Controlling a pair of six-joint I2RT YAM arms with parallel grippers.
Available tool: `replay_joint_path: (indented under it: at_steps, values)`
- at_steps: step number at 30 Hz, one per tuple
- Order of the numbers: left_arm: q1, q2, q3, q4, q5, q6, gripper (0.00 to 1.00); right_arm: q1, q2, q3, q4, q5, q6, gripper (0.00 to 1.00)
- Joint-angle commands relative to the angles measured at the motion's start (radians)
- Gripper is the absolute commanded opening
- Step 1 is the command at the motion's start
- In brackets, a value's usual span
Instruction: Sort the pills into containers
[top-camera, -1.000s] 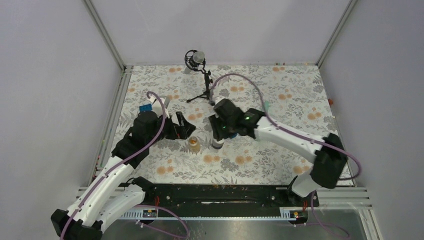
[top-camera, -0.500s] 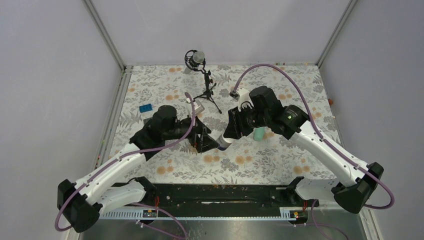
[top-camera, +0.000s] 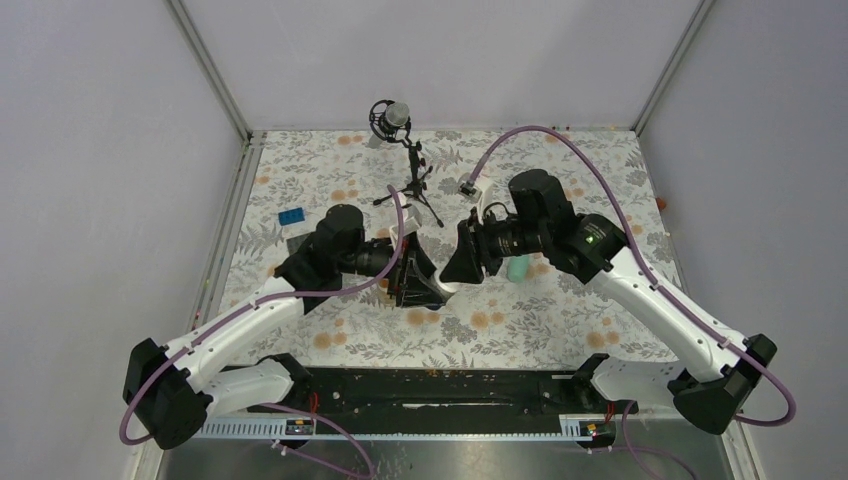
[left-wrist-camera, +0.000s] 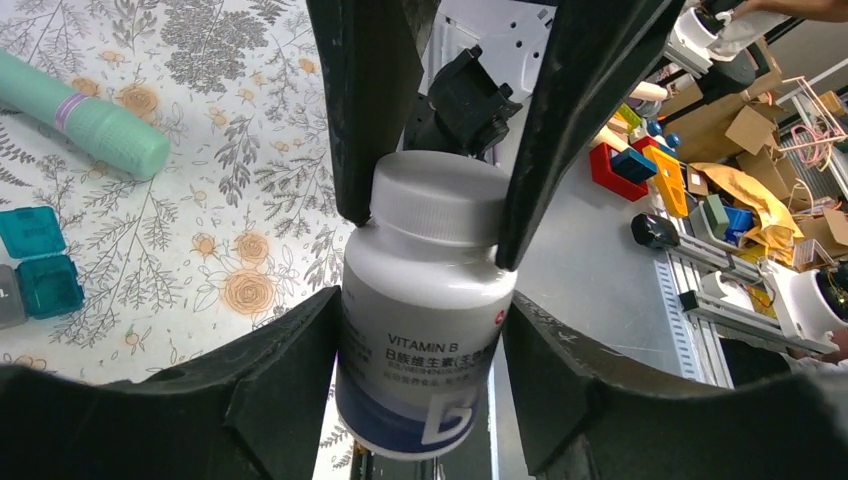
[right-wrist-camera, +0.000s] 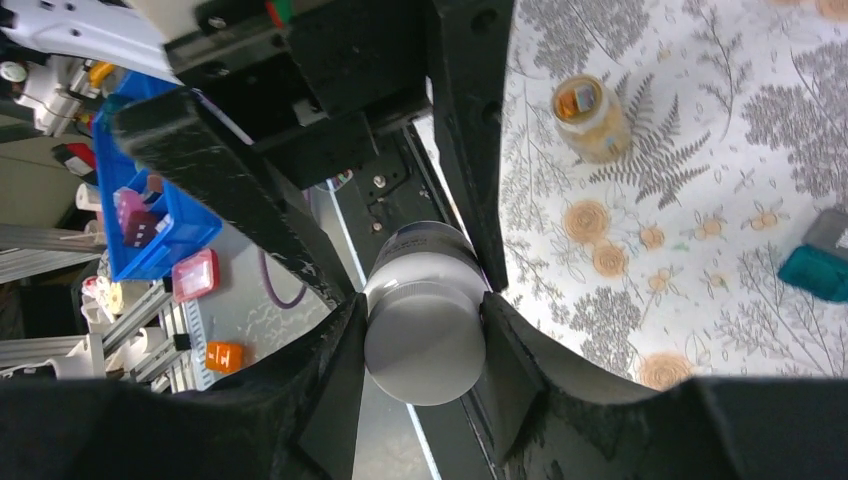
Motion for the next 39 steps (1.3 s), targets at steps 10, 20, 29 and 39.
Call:
replay_joint_path:
  at_steps: [10, 20, 29, 39]
  values:
    - [-0.02, -0.032, 0.001, 0.125, 0.004, -0.034, 0.13, -0.009, -0.089, -0.074, 0.232, -0.013, 0.115, 0.46]
    - [-0.02, -0.023, -0.02, 0.163, -0.287, -0.073, 0.0, 0.03, -0.157, -0.269, 0.53, 0.491, 0.595, 0.91]
    - [-0.02, -0.005, -0.019, 0.186, -0.389, -0.14, 0.0, 0.042, -0.165, -0.323, 0.631, 0.56, 0.696, 0.5]
    - [-0.019, -0.011, -0.007, 0.171, -0.431, -0.195, 0.0, 0.043, -0.193, -0.338, 0.65, 0.443, 0.67, 0.69]
